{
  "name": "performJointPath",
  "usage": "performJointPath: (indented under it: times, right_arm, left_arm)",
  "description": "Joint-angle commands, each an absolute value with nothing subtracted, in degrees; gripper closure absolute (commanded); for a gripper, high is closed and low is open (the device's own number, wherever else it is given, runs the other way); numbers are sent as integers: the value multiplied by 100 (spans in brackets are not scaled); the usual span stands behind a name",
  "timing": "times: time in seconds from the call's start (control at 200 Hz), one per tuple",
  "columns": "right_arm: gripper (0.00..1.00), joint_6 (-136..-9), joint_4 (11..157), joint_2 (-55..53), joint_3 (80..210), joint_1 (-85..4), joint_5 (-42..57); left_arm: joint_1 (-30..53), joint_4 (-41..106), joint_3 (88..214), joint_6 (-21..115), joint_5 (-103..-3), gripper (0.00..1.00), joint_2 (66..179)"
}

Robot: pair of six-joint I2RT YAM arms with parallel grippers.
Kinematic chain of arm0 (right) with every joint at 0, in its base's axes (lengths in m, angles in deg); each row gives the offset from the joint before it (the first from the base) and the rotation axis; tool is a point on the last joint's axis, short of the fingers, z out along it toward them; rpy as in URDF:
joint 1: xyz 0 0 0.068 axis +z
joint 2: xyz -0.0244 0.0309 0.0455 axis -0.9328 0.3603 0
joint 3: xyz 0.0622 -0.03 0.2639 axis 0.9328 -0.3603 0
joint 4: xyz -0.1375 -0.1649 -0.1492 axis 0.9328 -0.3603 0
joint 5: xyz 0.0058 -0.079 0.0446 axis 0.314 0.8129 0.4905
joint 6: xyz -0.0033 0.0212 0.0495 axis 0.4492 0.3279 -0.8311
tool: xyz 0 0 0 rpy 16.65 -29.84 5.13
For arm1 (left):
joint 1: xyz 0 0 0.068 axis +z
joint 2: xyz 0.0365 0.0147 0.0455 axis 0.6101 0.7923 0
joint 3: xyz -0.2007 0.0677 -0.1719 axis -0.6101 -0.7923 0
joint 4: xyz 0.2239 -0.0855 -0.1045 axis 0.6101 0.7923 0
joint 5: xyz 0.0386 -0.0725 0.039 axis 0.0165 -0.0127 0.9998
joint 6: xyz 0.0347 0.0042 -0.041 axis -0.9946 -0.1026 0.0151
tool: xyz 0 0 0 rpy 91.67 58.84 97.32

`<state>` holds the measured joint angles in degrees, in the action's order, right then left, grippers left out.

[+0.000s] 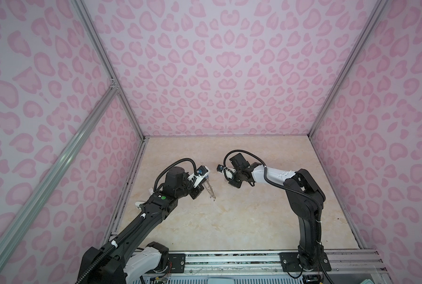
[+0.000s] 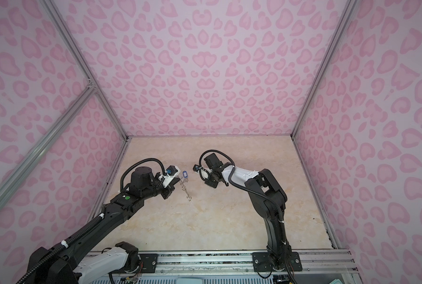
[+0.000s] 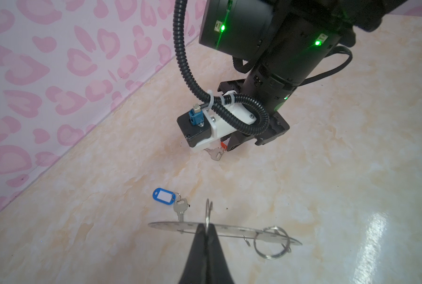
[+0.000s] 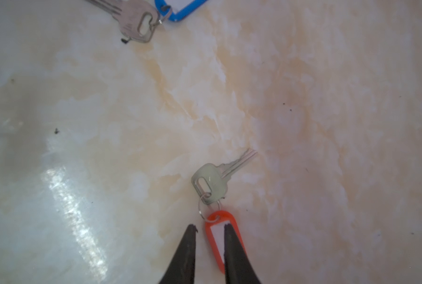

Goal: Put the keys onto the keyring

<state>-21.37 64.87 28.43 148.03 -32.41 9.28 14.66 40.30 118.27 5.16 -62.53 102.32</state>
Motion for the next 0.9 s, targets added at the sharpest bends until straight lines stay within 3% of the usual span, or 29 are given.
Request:
performJointPath:
  times: [0.0, 0.24, 0.635, 0.895]
  right_arm:
    - [77, -1790, 6393, 2996, 14927, -3223, 878]
    - [78, -1638, 6178, 3178, 15139, -3153, 986]
    - [94, -1432, 6262, 3036, 15006, -3101, 1384]
    - [100, -1543, 6155, 2413, 14719, -3243, 187]
  left_arm:
    - [1475, 3907, 11843, 450, -6256, 97, 10259]
    - [1475, 3934, 11850, 408, -6236, 97, 10286]
    - [1475, 3943, 11852, 413, -6220, 97, 10281]
    - [1475, 3930, 11849, 422, -6297, 97, 10240]
